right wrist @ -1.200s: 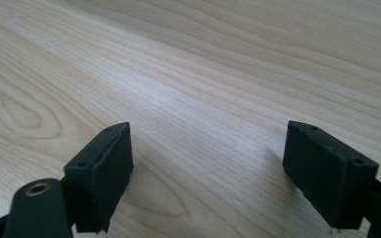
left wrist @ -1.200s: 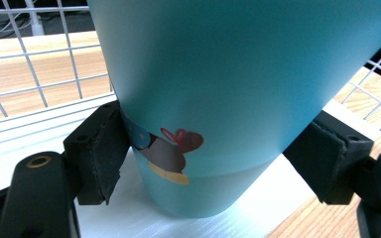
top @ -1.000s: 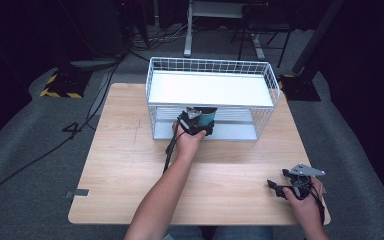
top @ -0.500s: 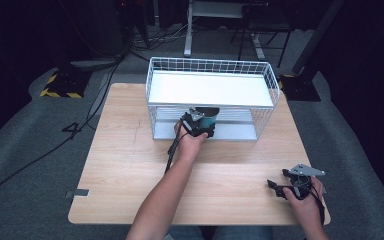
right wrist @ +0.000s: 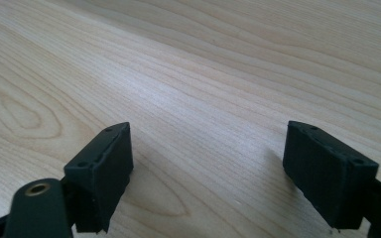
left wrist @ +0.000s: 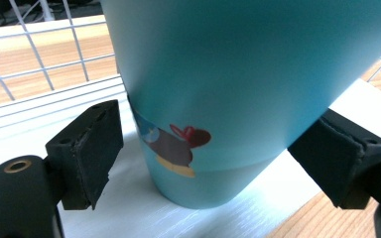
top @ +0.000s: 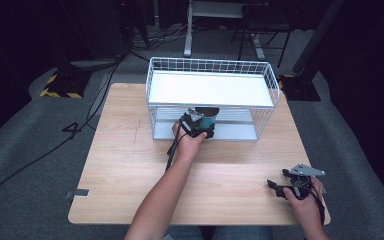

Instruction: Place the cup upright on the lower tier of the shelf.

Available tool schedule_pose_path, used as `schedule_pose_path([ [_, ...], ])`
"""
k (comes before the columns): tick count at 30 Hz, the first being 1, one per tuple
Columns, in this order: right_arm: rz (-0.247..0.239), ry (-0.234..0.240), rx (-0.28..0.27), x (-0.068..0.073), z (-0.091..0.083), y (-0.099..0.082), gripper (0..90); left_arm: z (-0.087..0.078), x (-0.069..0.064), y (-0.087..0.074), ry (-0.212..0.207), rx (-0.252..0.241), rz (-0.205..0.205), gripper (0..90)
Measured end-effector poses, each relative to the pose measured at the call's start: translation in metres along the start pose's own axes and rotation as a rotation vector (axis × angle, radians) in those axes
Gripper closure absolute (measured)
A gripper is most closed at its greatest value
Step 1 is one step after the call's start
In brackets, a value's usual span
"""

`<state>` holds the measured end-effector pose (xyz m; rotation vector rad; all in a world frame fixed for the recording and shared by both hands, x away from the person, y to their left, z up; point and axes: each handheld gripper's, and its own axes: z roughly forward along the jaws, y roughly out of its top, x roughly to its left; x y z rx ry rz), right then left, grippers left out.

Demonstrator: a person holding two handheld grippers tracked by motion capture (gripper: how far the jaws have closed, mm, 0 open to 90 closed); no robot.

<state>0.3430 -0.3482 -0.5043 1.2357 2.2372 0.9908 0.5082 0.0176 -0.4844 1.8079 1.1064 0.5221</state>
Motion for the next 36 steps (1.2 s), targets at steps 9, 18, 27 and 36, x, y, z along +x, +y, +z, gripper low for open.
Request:
schedule_pose_path([
  [9,0.0,0.0,0.0,0.0,0.0,0.0,19.9,-0.017,-0.001,0.001,-0.004,-0.044,-0.015,15.2],
  [18,-0.002,0.0,-0.001,0.0,0.0,0.0,19.8,-0.042,0.0,0.001,-0.021,-0.048,-0.019,15.2],
  [27,0.0,0.0,0.0,0.0,0.0,0.0,19.9,-0.072,0.003,-0.003,-0.03,-0.052,0.002,15.4],
  [36,-0.001,-0.001,0.0,0.0,0.0,0.0,19.8,-0.108,0.002,-0.004,-0.049,-0.041,0.027,16.5],
])
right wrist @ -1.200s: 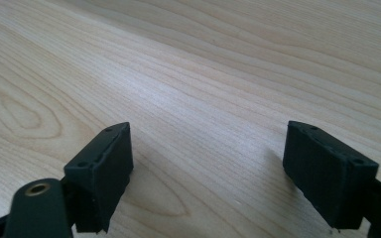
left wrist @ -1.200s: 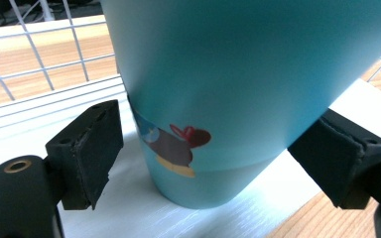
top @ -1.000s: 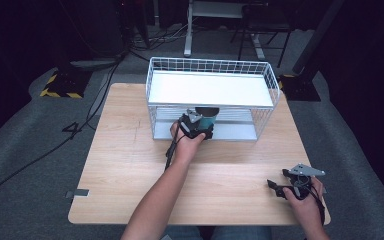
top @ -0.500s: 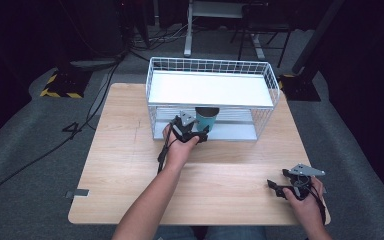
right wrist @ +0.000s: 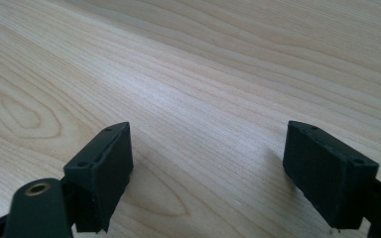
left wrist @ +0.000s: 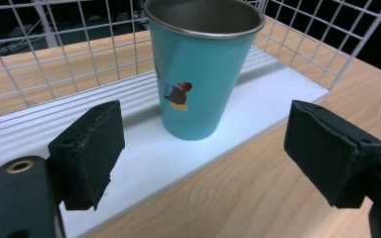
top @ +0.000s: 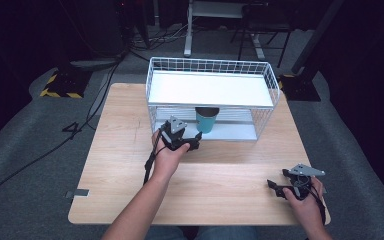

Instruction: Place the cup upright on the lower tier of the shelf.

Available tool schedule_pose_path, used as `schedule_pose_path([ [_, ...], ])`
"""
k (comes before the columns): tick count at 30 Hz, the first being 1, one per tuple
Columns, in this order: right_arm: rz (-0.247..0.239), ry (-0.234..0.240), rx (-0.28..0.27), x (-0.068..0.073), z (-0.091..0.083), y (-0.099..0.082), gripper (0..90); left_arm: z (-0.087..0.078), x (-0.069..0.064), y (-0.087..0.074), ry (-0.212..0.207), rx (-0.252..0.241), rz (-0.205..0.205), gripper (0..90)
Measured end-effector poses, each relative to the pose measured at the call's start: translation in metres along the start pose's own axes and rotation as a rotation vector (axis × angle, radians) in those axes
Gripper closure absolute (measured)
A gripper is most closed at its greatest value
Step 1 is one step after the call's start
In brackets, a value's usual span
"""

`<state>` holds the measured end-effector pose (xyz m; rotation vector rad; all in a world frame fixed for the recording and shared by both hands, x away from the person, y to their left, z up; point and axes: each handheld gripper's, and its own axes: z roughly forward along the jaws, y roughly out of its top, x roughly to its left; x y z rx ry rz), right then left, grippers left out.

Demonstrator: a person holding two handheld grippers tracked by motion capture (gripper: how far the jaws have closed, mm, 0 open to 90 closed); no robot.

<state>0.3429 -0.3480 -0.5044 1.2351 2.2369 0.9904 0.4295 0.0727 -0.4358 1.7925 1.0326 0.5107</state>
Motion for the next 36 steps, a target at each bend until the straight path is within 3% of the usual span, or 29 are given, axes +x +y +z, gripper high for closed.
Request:
schedule_pose_path([
  [11,0.0,0.0,0.0,0.0,0.0,0.0,19.8,-0.039,-0.005,-0.003,-0.042,-0.01,0.034,16.5],
  [25,0.001,0.001,0.0,0.0,0.0,0.0,19.8,-0.082,-0.006,-0.015,-0.091,0.017,0.087,16.9],
  [36,0.001,0.001,0.001,0.0,0.0,0.0,19.8,-0.111,0.01,-0.035,-0.112,0.045,0.095,17.3],
])
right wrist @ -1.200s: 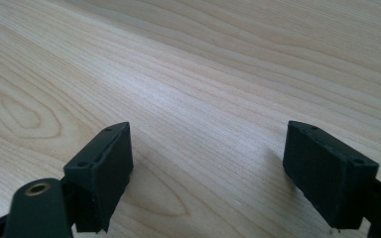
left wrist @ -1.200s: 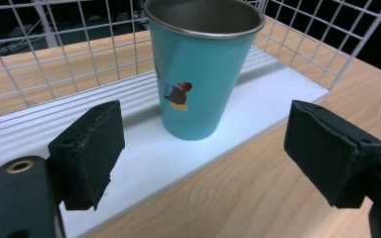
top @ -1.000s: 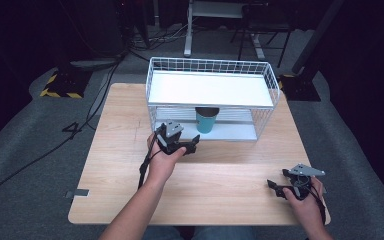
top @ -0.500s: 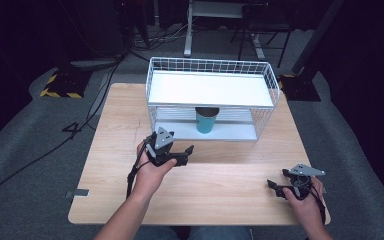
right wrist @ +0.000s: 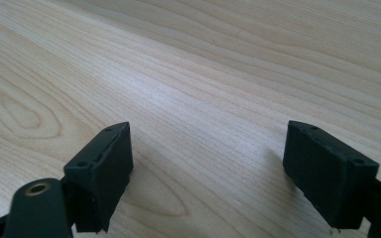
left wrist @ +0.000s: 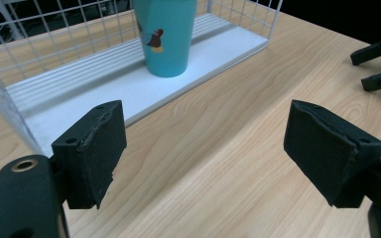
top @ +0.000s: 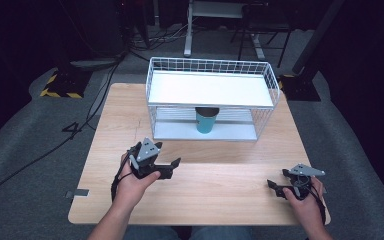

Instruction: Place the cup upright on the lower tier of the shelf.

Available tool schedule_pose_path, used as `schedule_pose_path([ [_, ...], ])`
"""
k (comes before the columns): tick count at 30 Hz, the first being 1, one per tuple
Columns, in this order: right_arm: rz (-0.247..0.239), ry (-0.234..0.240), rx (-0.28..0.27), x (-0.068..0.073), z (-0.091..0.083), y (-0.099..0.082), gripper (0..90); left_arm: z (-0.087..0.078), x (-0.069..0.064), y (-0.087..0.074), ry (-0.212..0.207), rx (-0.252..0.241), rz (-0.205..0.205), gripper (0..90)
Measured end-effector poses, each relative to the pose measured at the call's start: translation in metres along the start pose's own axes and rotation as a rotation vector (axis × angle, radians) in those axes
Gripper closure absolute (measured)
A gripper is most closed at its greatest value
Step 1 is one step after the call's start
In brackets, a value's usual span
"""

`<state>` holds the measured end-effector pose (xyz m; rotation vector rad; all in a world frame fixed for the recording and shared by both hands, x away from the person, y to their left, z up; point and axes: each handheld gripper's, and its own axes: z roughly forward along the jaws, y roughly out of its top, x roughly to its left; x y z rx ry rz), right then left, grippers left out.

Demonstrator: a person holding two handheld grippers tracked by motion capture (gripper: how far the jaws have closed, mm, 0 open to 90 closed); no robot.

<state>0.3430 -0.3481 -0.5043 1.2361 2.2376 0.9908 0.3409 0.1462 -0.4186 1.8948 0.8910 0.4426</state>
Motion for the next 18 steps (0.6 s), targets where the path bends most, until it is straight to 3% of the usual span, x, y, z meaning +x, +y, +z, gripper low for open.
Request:
schedule_pose_path([
  [9,0.0,0.0,0.0,0.0,0.0,0.0,19.9,-0.022,0.017,-0.02,-0.036,0.031,-0.003,17.5],
  [13,0.0,0.0,0.0,0.0,0.0,0.0,19.8,-0.032,0.024,-0.032,-0.028,0.047,0.006,17.7],
  [18,-0.002,-0.001,-0.002,0.0,0.0,0.0,19.8,-0.041,0.034,-0.051,-0.013,0.071,-0.017,17.8],
])
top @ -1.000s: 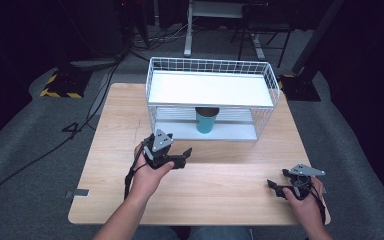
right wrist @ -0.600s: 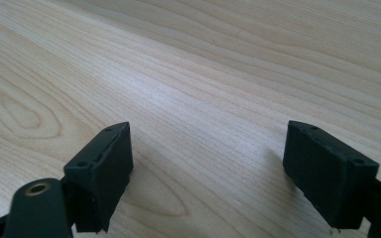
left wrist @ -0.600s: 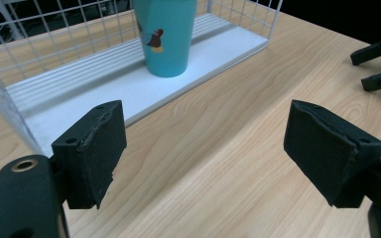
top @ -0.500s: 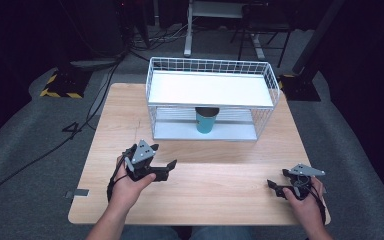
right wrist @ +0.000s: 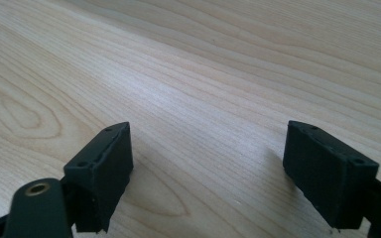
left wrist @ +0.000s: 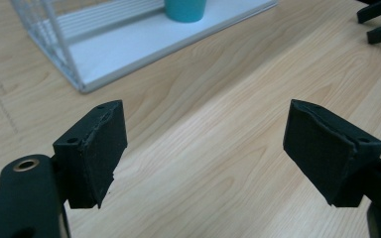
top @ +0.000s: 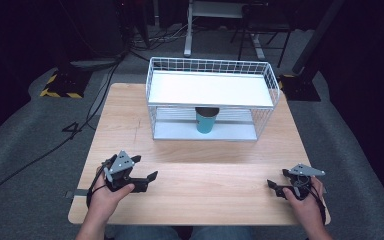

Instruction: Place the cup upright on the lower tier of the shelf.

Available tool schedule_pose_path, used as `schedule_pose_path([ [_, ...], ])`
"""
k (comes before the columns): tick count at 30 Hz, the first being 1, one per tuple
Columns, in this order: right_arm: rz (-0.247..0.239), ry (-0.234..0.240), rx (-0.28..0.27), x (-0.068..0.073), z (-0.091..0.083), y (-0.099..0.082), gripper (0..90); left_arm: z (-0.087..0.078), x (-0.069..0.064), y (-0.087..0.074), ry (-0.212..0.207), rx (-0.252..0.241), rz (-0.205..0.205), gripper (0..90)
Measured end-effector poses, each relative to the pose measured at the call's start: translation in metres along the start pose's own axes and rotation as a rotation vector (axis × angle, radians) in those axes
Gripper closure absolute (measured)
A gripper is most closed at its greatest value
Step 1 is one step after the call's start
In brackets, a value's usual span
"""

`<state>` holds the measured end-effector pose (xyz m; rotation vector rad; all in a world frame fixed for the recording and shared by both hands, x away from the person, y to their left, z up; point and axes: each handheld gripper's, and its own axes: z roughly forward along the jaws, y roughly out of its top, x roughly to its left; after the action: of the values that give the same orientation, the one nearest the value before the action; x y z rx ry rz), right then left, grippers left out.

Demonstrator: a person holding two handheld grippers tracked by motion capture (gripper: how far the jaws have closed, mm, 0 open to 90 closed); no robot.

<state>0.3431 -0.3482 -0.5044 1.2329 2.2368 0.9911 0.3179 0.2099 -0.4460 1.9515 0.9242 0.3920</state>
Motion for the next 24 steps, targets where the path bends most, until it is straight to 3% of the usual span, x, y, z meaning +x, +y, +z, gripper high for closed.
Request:
schedule_pose_path([
  [13,0.0,0.0,0.0,0.0,0.0,0.0,19.8,-0.003,0.025,-0.032,0.074,0.141,0.016,16.9],
  [16,0.0,0.0,0.0,0.0,0.0,0.0,19.8,-0.003,0.029,-0.037,0.074,0.164,0.003,17.0],
  [24,0.002,0.001,0.001,0.0,0.0,0.0,19.8,0.002,0.035,-0.049,0.082,0.257,0.019,17.5],
])
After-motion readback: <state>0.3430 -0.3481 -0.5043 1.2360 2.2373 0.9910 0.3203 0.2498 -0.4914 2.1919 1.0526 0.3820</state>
